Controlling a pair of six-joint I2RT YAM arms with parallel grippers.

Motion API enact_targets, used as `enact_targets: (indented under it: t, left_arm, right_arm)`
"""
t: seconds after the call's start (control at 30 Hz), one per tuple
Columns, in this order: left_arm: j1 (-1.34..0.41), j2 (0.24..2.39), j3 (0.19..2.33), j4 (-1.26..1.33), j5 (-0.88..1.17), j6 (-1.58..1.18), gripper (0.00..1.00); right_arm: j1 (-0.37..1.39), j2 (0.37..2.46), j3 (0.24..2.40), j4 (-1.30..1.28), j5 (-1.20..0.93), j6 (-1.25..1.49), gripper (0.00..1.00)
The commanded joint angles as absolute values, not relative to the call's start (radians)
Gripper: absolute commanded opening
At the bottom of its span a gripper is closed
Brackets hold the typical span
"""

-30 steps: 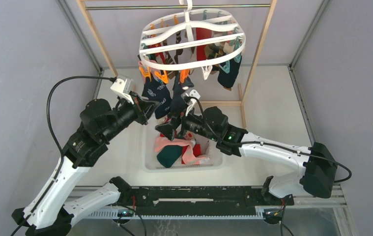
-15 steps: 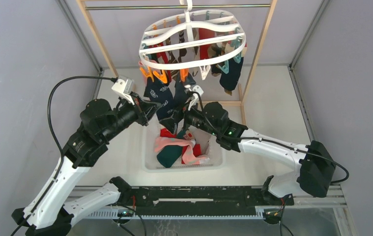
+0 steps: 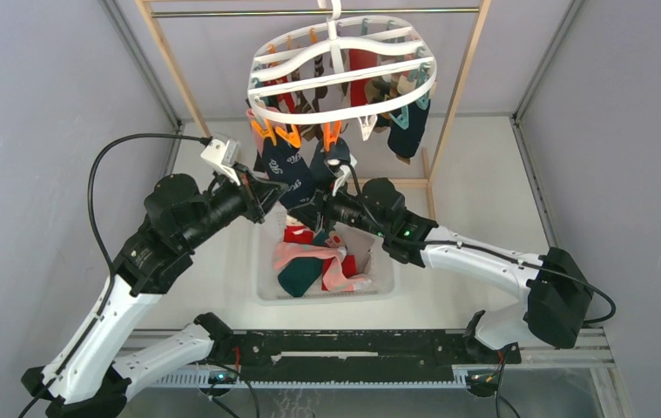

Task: Remove the socks clipped to the hanger
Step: Remove the sock from the hanger.

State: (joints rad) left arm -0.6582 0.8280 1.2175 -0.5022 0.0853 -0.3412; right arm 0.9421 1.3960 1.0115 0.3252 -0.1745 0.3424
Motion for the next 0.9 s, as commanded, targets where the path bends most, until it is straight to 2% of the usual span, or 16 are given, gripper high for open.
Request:
enact_targets:
  t: [0.0,0.03,0.13,0.23,0.33,0.57,0.67,0.73,0.87]
  left_arm:
    - [-0.662,0.822,1.199,-0.461,0.072,-0.348,0.02]
    - [-0.661,0.823,1.199,-0.461,0.068,-0.347,0.03]
    - [-0.662,0.825,1.199,-0.46,0.054,-0.344,0.07]
    - [-0.661,0.829,1.202,-0.46,0.041,-0.338,0.1]
    - [-0.661,0.834,1.209,-0.461,0.027,-0.332,0.21]
    - [-0.662,0.85,1.265,-0.473,-0.033,-0.315,0.52]
    - [-0.661,0.869,1.31,-0.48,-0.043,-0.312,0.61]
    - [-0.662,0.887,1.34,-0.491,-0.05,-0.309,0.75]
    - [-0.662,0.908,1.381,-0.495,-0.064,-0.305,0.87]
  right_arm:
    - [0.939,1.38,1.058,0.372,-0.234,0.342,0.29]
    - [0.939,1.379,1.058,0.367,-0.233,0.344,0.21]
    - [0.939,1.371,1.055,0.356,-0.238,0.349,0.14]
    - [0.939,1.361,1.044,0.356,-0.241,0.354,0.0]
    - [0.939,1.351,1.035,0.351,-0.245,0.358,0.0]
    - [0.939,1.339,1.018,0.345,-0.252,0.357,0.0]
    - [0.94,1.342,1.017,0.344,-0.256,0.357,0.0]
    - [0.939,1.344,1.017,0.344,-0.259,0.357,0.0]
    - [0.94,1.348,1.017,0.339,-0.263,0.358,0.0]
